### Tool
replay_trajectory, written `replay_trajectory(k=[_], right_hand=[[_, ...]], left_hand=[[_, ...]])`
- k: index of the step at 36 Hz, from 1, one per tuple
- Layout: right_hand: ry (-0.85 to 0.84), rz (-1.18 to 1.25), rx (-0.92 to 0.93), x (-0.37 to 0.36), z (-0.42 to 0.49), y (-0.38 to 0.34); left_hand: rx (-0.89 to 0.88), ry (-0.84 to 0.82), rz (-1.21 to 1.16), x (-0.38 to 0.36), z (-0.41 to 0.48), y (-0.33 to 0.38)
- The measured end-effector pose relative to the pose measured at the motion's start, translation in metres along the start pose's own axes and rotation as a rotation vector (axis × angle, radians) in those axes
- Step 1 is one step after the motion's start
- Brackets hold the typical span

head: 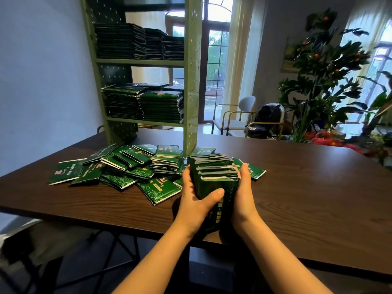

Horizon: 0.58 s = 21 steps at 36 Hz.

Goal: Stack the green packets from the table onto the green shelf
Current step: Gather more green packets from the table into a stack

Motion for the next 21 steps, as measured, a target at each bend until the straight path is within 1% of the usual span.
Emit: replay_trajectory(k=[3,6,10,14,17,21], right_hand=[[0.013,0.026,-0.028,0.007,0.003,0.007],[0.103,0.020,-0.041,0.014,0.006,0.011],[0.211,-0.058,-0.042,0.031,0.021,0.020],[0.227,-0.184,0.048,0.018,0.031,0.001],[0.166,-0.286,0.072,-0.005,0.040,-0.011],[0.146,-0.432,0.129,-0.043,0.045,-0.036]], left_hand=[[-0.008,-0.013,0.042,-0.001,-0.001,-0.001],[-0.015,-0.006,0.130,0.002,0.001,0.000],[-0.017,-0.033,0.234,0.009,0.007,0.008],[-0.017,-0.050,0.256,0.016,0.019,0.022],[-0.016,-0.025,0.238,0.024,0.029,0.036],[-0.024,0.073,0.221,0.038,0.043,0.061]])
Point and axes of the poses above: each hand's wrist, its own z-axis towards the middle knuckle, its own x-axis out of the back of the hand, y = z × x, the point moved 10 cm from there along z, towards the middle knuckle, and after that the axes turned 8 degrees about z, right-handed, at the moved point
